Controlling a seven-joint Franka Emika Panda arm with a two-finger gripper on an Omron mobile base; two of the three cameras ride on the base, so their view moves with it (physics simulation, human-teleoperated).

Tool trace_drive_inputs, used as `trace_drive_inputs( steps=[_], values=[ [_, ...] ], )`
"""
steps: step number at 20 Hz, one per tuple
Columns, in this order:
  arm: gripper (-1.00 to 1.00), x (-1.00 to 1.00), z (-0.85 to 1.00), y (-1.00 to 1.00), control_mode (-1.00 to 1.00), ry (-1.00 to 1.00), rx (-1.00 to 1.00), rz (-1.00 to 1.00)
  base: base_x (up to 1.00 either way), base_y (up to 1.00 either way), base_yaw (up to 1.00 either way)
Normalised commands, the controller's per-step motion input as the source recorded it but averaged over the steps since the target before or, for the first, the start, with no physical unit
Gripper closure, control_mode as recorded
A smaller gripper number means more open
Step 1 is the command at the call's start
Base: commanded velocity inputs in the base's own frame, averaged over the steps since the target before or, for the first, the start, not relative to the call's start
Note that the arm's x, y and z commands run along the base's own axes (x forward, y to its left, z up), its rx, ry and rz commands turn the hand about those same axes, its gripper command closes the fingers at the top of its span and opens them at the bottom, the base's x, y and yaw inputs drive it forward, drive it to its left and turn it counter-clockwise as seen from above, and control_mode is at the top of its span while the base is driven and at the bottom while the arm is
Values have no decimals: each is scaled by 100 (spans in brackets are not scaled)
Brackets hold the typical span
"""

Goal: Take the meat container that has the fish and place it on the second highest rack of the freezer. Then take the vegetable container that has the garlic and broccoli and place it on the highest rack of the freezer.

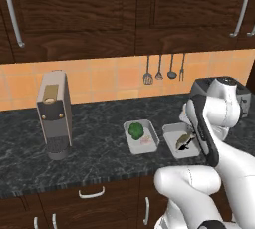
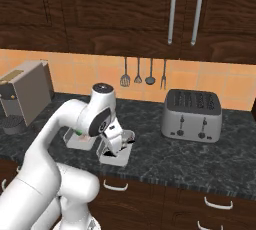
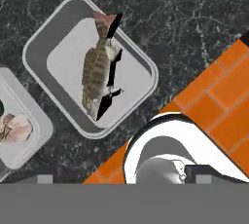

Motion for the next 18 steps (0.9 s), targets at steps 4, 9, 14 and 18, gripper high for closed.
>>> trace_drive_inputs(
  steps=[4,9,14,18],
  values=[
    [-100,0,-12,-31,-100,0,4,-22,0,0,0],
    [-100,37,-55,-40,-100,2,-2,-3,0,0,0],
    [-100,27,-57,-24,-100,7,0,-4,0,0,0],
    [-100,15,-20,-1,-100,6,3,-3,0,0,0]
  ],
)
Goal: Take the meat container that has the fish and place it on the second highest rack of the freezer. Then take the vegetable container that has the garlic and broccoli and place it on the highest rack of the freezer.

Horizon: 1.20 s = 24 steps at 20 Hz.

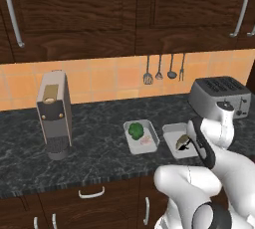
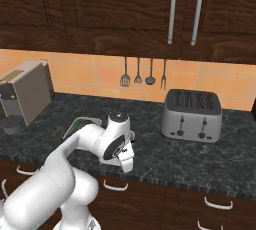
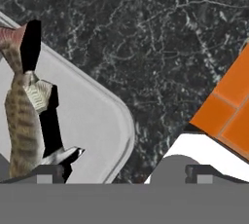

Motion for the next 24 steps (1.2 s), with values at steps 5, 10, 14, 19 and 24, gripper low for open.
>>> trace_drive_inputs(
  steps=[5,10,14,19,24],
  values=[
    [-100,2,-30,0,-100,0,-3,0,0,0,0],
    [-100,5,-15,0,-100,0,0,0,0,0,0],
    [-100,28,-17,0,-100,6,1,0,0,0,0],
    [-100,22,-16,0,-100,9,0,0,0,0,0],
    [100,0,-13,0,-100,4,0,0,0,0,0]
  ],
)
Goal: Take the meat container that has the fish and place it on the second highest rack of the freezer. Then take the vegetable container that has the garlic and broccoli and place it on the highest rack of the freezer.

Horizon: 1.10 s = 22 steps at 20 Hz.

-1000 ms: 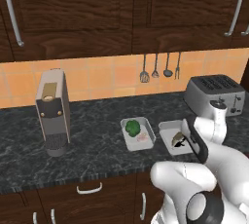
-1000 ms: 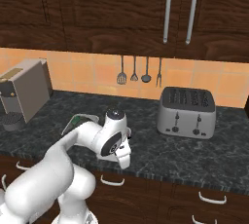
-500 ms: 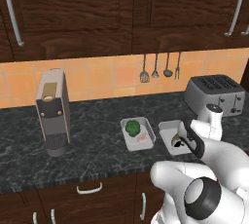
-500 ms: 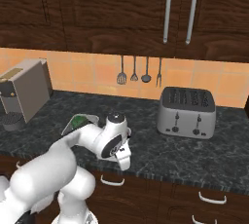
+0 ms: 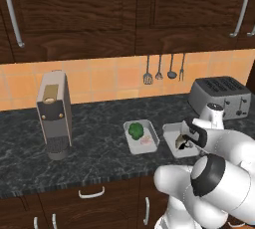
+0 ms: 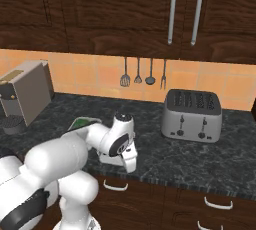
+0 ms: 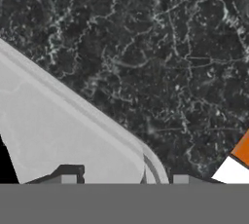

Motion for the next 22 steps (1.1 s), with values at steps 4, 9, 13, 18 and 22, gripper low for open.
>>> trace_drive_inputs(
  steps=[4,9,13,18,22],
  values=[
    [100,0,0,0,-100,0,0,0,0,0,0],
    [100,-9,8,2,-100,-3,0,0,0,0,0],
    [100,-24,83,31,-100,-15,0,0,0,0,0],
    [100,-66,100,35,-100,-15,0,0,0,0,0],
    [100,-100,89,38,-100,-4,0,0,0,0,0]
  ],
)
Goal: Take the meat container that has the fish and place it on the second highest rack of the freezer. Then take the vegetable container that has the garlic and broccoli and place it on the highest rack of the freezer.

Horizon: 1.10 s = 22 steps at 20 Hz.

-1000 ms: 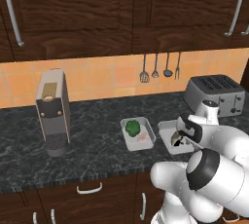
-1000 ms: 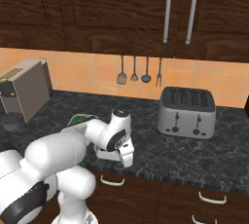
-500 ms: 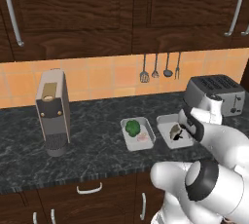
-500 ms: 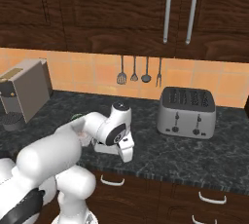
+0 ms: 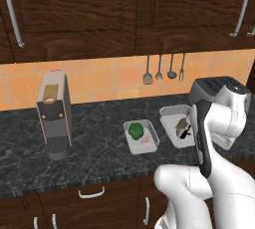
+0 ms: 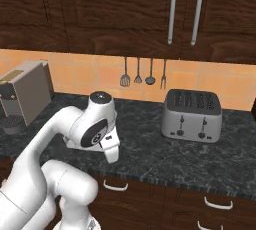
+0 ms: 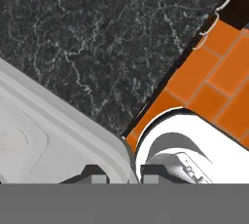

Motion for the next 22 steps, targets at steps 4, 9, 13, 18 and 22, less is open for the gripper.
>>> trace_drive_inputs(
  steps=[4,9,13,18,22],
  values=[
    [100,-99,24,32,-100,-6,-5,1,0,0,0],
    [100,0,0,0,100,0,0,0,-100,0,-39],
    [100,0,0,0,100,0,0,0,-89,0,-71],
    [100,0,0,0,100,0,0,0,-80,-7,-73],
    [100,0,0,0,100,0,0,0,-46,-62,-68]
  ],
)
